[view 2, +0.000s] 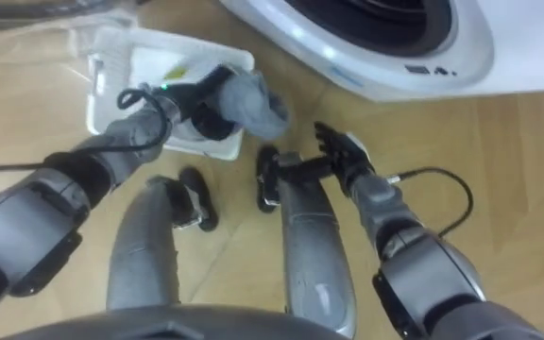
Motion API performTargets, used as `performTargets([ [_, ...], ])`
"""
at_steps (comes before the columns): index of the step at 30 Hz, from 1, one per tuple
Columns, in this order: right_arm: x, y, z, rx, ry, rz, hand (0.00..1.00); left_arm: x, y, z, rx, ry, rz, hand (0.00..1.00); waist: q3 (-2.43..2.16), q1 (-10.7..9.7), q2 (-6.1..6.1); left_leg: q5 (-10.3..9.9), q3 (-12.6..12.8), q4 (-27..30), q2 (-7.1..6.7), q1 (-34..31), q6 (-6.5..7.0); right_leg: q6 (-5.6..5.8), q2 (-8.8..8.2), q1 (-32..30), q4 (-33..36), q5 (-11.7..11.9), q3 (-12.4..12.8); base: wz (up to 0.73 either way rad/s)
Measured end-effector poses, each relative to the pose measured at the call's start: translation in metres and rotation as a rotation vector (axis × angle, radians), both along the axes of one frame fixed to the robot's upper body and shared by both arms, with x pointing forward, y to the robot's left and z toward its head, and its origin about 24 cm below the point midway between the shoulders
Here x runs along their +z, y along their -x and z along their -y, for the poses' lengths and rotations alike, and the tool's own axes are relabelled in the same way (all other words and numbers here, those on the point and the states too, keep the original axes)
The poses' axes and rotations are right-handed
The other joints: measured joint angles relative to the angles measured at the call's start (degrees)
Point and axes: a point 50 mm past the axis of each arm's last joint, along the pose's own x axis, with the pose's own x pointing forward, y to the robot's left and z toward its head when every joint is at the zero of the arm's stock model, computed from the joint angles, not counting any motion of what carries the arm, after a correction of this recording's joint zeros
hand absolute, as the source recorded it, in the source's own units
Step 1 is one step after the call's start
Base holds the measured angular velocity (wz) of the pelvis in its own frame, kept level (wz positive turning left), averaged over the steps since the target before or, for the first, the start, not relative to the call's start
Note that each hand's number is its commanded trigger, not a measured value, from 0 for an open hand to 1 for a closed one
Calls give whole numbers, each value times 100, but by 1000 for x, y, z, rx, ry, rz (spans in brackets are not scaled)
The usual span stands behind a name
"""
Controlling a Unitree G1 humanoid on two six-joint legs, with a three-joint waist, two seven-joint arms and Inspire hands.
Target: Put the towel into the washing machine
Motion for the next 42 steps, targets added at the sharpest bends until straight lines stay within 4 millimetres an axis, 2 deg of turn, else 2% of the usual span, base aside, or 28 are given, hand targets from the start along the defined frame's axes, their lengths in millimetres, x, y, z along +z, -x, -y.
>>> performTargets([
  [2,0,1,4,24,32,-13,0,11,-6,-4,65,89,53,100,-5,92,20,50,6,-161,-80,235,0,16,-59,203,-67,-7,-3,13],
  [7,0,0,1,84,62,-18,0,16,-6,-8,187,315,42,100,-8,141,26,120,-1,-410,-131,674,-15,47,-77,626,-259,-5,-21,6],
  [12,1,-1,-4,107,64,-5,0,11,2,1,264,654,-106,100,-15,243,24,167,-2,-492,-148,777,-22,69,-65,726,-337,23,-5,1],
  [15,-2,1,-12,121,49,-10,0,1,12,12,278,931,-267,100,-33,320,18,191,-37,-487,-151,778,-23,78,-54,764,-412,46,-38,3],
  [16,-2,2,-14,120,42,-13,0,-1,14,13,280,972,-296,100,-52,323,11,192,-37,-509,-151,778,-23,78,-53,765,-421,52,-38,0],
  [17,-4,3,-18,127,33,-20,0,-8,20,14,288,1052,-353,100,-108,319,14,197,-48,-551,-159,780,-21,84,-55,772,-445,61,-46,0],
  [19,-6,7,-21,120,15,-29,0,-16,28,17,300,1167,-433,100,-155,332,16,223,-62,-570,-157,823,-18,90,-52,848,-532,91,-88,6],
  [20,-8,9,-22,114,10,-40,0,-21,33,20,316,1237,-481,100,-210,339,14,241,-70,-627,-160,848,-10,98,-48,894,-603,119,-113,7],
  [26,-10,12,-19,107,30,-84,0,-43,57,24,325,1423,-676,100,-286,431,-83,427,-12,-1138,-206,1246,26,156,3,1274,-1096,357,-101,-1],
  [29,-10,11,-20,114,34,-88,0,-50,66,24,344,1508,-742,100,-290,416,-90,519,-12,-1288,-197,1230,36,152,43,1294,-1316,504,-130,-3],
  [34,-12,16,-20,132,51,-115,0,-60,80,25,358,1566,-821,100,-300,447,-74,560,-46,-1396,-179,1247,28,165,113,1371,-1524,600,-146,-1],
  [40,-12,15,-23,173,78,-119,0,-62,85,28,313,1586,-878,100,-302,510,-69,560,-42,-1407,-178,1249,28,167,121,1357,-1530,601,-129,0],
  [41,-12,15,-23,175,81,-118,19,-62,85,28,310,1587,-882,100,-303,532,-66,560,-42,-1409,-179,1255,28,167,122,1357,-1523,601,-127,0],
  [42,-12,16,-23,177,83,-119,100,-63,86,28,312,1588,-884,100,-307,547,-59,560,-42,-1412,-179,1256,27,167,122,1358,-1520,600,-127,0],
])
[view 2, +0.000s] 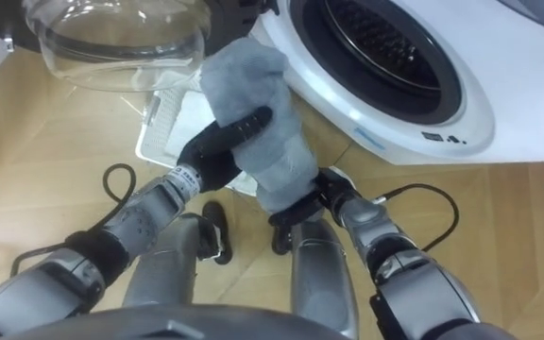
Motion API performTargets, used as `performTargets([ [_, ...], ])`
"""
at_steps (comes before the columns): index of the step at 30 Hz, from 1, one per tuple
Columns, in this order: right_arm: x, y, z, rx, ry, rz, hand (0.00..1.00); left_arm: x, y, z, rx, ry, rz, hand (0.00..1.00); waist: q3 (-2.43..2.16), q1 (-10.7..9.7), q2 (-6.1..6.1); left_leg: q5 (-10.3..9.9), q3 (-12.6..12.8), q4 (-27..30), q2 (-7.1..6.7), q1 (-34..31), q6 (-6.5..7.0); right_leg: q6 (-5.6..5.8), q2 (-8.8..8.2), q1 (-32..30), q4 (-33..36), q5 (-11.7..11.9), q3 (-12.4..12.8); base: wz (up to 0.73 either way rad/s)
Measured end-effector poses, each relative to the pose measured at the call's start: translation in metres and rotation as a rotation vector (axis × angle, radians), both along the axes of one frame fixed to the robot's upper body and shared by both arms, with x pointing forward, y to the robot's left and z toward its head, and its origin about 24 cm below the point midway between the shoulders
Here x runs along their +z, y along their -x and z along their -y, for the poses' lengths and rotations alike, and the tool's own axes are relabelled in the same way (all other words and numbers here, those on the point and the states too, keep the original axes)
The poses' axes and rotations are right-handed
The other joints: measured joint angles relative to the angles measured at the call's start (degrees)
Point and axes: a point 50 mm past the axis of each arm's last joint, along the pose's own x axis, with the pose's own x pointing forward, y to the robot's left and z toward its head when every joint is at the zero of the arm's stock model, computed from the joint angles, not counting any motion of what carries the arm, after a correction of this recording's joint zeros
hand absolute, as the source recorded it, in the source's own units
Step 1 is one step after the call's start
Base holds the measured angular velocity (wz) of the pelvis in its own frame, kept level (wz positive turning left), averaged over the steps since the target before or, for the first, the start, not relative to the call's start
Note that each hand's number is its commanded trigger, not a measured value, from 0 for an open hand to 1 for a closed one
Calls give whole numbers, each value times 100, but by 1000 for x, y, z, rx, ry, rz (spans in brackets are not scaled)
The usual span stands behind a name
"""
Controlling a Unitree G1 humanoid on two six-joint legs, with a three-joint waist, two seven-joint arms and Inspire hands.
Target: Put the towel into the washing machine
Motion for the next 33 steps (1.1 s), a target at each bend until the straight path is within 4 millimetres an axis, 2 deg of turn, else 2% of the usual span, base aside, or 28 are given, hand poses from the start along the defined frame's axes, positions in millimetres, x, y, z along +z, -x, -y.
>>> performTargets([
  [2,-1,2,1,-5,6,-7,100,-3,4,0,9,15,-24,100,-32,41,51,1,0,-1,-2,3,-1,0,-2,-1,10,0,-2,0],
  [4,-1,2,1,-11,11,-12,100,-5,6,-1,16,23,-37,100,-43,64,71,1,3,-7,-14,12,-1,-3,-19,-6,20,-5,-6,0],
  [11,0,0,2,-55,57,18,100,-10,13,-3,131,162,-134,100,-52,165,85,15,2,-30,-17,26,-17,-16,-26,-11,24,-13,-14,0],
  [18,1,-1,1,-46,97,40,100,-11,14,-3,153,186,-148,100,-71,216,121,15,2,-34,-17,26,-18,-18,-19,-8,21,-14,-2,0],
  [19,1,-1,1,-48,99,41,100,-11,14,-3,158,193,-150,95,-71,217,121,15,2,-35,-16,26,-18,-18,-18,-8,19,-14,-1,0],
  [20,1,-1,1,-50,99,43,100,-11,14,-3,160,193,-151,59,-71,220,123,15,2,-36,-15,28,-18,-18,-17,-8,19,-14,-1,0],
  [21,1,-1,1,-51,98,43,100,-11,14,-3,160,193,-152,0,-73,224,126,15,2,-36,-14,28,-18,-18,-17,-8,19,-14,-3,0],
  [27,1,0,5,-94,91,38,100,-14,17,-5,164,190,-159,0,-68,365,163,20,7,-65,-15,30,-25,-19,-14,-14,2,-15,-3,0],
  [33,1,2,19,-221,75,35,100,-20,20,-20,170,121,-161,0,-63,507,234,24,19,-104,-20,49,-32,-25,-8,-15,8,-18,9,0],
])
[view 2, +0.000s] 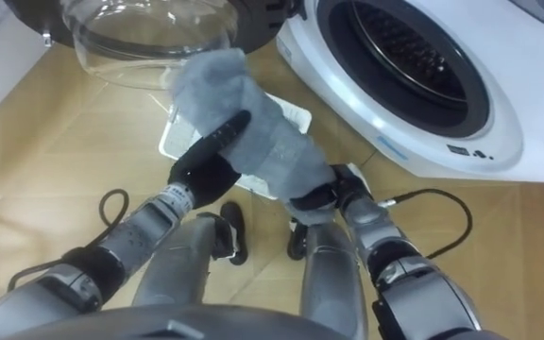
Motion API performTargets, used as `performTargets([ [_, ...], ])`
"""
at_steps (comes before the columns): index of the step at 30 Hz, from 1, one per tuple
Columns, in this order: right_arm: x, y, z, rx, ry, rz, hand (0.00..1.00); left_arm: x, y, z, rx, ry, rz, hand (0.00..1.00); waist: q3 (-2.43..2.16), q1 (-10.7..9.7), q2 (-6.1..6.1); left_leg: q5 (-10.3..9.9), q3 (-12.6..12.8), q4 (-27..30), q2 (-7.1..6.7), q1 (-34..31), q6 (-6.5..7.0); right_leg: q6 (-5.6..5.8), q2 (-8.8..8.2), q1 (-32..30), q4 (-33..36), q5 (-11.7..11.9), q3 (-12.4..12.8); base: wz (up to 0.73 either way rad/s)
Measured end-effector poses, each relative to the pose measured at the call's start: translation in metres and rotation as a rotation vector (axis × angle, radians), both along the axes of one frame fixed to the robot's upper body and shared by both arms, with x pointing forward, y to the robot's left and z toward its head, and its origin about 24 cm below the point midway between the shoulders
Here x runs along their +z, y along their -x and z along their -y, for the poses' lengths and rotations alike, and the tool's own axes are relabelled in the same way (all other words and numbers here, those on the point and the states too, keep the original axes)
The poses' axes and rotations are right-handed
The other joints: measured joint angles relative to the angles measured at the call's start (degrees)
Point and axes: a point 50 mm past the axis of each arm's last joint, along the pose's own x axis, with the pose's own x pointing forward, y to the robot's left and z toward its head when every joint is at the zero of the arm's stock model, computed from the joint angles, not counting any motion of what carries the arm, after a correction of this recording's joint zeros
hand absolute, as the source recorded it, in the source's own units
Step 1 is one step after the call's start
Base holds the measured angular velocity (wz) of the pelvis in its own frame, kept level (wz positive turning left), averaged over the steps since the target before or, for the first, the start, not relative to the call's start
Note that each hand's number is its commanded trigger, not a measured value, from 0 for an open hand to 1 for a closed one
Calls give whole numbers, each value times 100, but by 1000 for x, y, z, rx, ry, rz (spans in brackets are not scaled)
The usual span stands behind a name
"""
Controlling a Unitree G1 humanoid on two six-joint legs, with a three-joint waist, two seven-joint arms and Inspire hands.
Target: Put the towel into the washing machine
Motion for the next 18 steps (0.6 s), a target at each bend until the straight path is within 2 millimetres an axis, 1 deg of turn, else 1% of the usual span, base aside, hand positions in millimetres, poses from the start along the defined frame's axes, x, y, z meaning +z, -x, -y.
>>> performTargets([
  [3,1,-1,6,-67,-24,8,100,-2,0,-7,-13,-88,12,0,1,6,-2,8,15,-32,-7,35,-9,0,6,21,-9,0,6,0],
  [6,-1,2,11,-156,-47,8,100,-5,1,-14,-47,-213,12,0,10,9,-13,8,30,-33,-1,22,-11,-4,4,-1,-17,-3,33,-1],
  [11,0,4,18,-321,-117,15,100,-9,3,-27,-63,-415,-6,0,31,2,-37,9,79,-63,-4,34,-12,-4,0,-26,-5,-4,68,-2],
  [12,0,3,19,-336,-122,17,100,-10,3,-29,-63,-437,-9,0,37,7,-40,9,101,-63,-2,32,-12,-5,0,-29,-4,-5,69,0],
  [13,1,2,21,-358,-129,24,100,-11,4,-31,-57,-474,-15,0,55,6,-43,9,114,-64,0,30,-12,-6,-2,-31,-2,-6,68,0],
  [15,2,1,23,-398,-145,29,100,-13,6,-34,-55,-526,-26,0,61,7,-46,9,116,-69,-2,29,-12,-3,-7,-32,0,-8,67,0],
  [18,4,0,28,-512,-205,45,100,-17,9,-38,-78,-627,-45,0,75,-2,-68,10,111,-64,-57,-14,-8,2,-43,-101,40,-32,78,0],
])
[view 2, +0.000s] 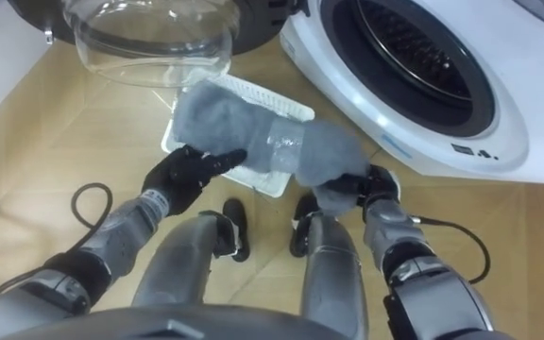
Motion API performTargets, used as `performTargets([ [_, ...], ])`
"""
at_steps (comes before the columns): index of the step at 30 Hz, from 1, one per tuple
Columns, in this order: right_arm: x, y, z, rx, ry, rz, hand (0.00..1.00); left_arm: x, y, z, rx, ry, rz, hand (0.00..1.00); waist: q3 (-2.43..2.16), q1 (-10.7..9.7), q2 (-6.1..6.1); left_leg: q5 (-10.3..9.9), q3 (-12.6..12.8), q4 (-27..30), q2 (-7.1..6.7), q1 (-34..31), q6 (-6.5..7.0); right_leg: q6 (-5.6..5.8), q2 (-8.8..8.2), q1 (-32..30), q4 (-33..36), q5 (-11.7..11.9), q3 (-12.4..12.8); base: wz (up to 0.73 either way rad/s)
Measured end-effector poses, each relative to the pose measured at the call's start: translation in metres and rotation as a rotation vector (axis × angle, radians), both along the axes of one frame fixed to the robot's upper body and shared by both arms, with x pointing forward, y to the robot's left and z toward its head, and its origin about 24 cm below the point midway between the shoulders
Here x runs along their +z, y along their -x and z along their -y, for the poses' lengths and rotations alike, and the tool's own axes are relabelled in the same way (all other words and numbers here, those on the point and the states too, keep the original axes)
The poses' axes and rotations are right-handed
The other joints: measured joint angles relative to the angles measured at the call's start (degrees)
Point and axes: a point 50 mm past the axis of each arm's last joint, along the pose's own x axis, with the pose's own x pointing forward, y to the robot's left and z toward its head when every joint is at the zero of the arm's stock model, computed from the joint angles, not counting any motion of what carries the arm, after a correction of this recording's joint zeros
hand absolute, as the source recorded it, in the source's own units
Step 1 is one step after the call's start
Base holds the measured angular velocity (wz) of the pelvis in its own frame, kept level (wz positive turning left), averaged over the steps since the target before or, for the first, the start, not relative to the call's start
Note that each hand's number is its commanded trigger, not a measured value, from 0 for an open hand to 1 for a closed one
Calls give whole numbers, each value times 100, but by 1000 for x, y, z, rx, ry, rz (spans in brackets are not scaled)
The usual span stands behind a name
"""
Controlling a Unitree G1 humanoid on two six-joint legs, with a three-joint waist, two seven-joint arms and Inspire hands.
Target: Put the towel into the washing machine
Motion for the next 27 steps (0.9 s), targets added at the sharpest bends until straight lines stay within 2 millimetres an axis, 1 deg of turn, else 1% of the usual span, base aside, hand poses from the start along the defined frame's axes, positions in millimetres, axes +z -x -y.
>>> performTargets([
  [1,1,-1,4,-57,-19,11,100,-1,2,-1,-9,-30,-6,0,0,-15,0,8,-3,3,-33,-43,13,6,-27,-60,40,-4,10,0],
  [2,3,-3,8,-102,-24,19,100,-3,4,-2,-11,-51,-15,0,8,-20,-13,14,1,28,-36,-80,25,24,-50,-129,99,-19,50,0],
  [5,9,-9,16,-206,-55,48,100,-5,7,-7,0,-92,-29,0,16,-54,-27,29,35,65,-49,-149,51,31,-85,-216,147,-22,64,0],
  [11,17,-18,22,-376,-151,108,100,-7,10,-11,36,-130,-45,0,27,-143,-45,46,54,40,-76,-165,78,41,-126,-246,187,-27,78,1],
  [17,19,-21,24,-478,-209,121,100,-9,11,-15,42,-171,-59,0,43,-143,-75,46,63,42,-104,-164,81,48,-134,-255,193,-23,89,0],
  [27,24,-25,33,-562,-231,141,100,-10,12,-15,57,-184,-68,0,39,-124,-80,48,86,142,-76,-255,85,49,-137,-339,257,-30,101,0],
])
